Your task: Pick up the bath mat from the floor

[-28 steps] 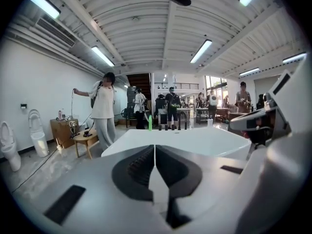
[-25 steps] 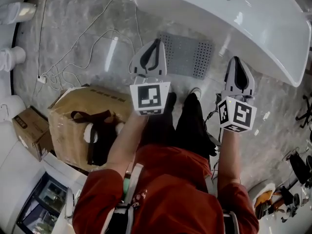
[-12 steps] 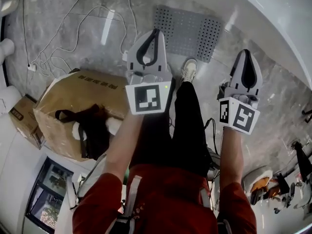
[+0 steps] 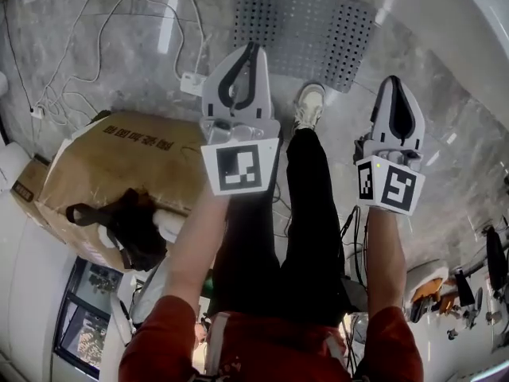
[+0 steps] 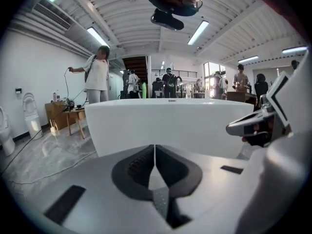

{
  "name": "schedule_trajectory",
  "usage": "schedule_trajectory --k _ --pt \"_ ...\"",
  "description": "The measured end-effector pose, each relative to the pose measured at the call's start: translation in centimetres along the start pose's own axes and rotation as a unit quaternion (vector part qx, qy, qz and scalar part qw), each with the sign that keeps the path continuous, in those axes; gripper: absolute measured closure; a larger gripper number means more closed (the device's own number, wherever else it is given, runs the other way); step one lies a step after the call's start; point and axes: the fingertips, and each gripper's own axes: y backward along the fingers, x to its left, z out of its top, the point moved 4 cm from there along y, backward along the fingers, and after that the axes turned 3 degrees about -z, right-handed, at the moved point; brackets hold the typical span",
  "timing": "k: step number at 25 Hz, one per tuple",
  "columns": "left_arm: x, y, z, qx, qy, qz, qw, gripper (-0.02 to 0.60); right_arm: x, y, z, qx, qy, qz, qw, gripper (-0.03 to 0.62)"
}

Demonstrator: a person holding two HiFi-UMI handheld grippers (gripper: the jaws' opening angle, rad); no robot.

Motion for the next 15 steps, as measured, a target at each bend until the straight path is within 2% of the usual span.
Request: schedule_trajectory --k 4,8,15 --pt "-0.6 -2.1 -5.5 0.028 -0.007 -0.011 0.9995 0.565 0.1 -2.5 -5.5 0.029 -0.021 0.002 0.999 0.58" --pt "-0.6 -3.6 -10.6 0.05 0.007 -0.009 0.9987 0.565 0.3 -4.8 -10.7 0.05 -0.043 -0.008 0.998 0.58" --pt "0.5 -6.1 -18.8 0.087 0.005 -0.003 0.9962 0.565 0.6 -8.0 -18.6 0.089 -0.041 -0.017 0.995 0.58"
